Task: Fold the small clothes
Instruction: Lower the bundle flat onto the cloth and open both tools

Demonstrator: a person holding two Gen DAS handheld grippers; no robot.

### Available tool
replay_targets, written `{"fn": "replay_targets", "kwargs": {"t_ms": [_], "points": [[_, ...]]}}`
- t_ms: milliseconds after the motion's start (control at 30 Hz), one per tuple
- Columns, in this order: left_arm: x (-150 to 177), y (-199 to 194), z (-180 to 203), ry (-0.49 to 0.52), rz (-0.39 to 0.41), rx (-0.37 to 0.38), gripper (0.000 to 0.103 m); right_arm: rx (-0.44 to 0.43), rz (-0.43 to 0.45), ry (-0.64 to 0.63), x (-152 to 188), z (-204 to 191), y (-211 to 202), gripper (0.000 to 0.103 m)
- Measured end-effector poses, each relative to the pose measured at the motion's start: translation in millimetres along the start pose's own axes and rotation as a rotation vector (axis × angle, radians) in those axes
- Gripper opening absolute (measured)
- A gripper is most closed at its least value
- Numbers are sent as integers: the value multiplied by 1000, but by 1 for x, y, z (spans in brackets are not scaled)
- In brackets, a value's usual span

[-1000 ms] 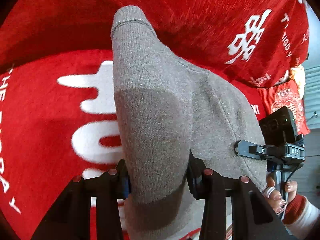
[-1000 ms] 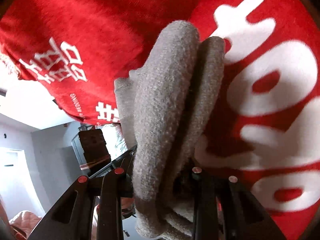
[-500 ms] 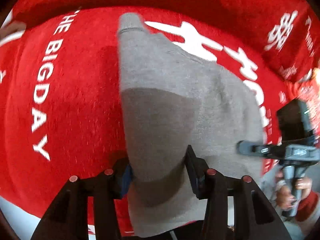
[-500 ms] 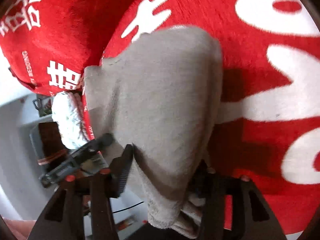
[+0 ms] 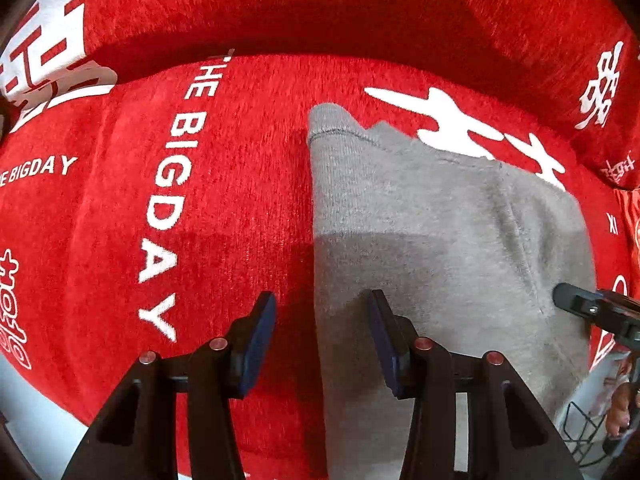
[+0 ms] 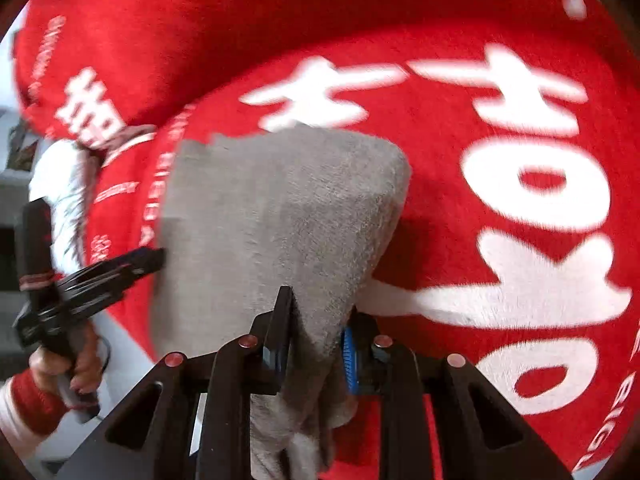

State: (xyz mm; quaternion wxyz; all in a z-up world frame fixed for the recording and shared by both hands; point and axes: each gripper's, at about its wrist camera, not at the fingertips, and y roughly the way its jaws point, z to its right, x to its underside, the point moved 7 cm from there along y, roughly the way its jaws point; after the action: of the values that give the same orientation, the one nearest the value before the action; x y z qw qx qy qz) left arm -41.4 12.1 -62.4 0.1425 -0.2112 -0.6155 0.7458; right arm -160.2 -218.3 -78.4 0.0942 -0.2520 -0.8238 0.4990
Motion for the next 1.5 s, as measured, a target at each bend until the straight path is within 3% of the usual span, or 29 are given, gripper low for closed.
{"fn": "replay_targets", "kwargs": {"t_ms": [100,267,333,400,467,600,767,1167,1500], "points": [[2,2,-1,11,5,-11,62,-10,1,63,16,41,4,37],[2,1,5,31,-1,-45,63,68,1,76,25,49,-16,39],[4,-3,4,29,-10,-57,63,86,0,89,31,46,-26,35],[9,-9,3,31,-19,-76,63,69,2,104,38,41,-35,21],[15,-13,2,30,-26,-85,63,55,14,103,45,34,-45,19],[28,-19,1,29,-51,-100,63,21,1,50,60,8,-50,18],[39,-23,-1,22,-79,-111,63,161,-98,-31,75,6,-16,18],[48,-37,-1,23,-115,-115,63,155,-141,133,79,24,-27,19],[59,-42,6,39,-156,-99,63,146,-155,150,81,15,-36,19]]}}
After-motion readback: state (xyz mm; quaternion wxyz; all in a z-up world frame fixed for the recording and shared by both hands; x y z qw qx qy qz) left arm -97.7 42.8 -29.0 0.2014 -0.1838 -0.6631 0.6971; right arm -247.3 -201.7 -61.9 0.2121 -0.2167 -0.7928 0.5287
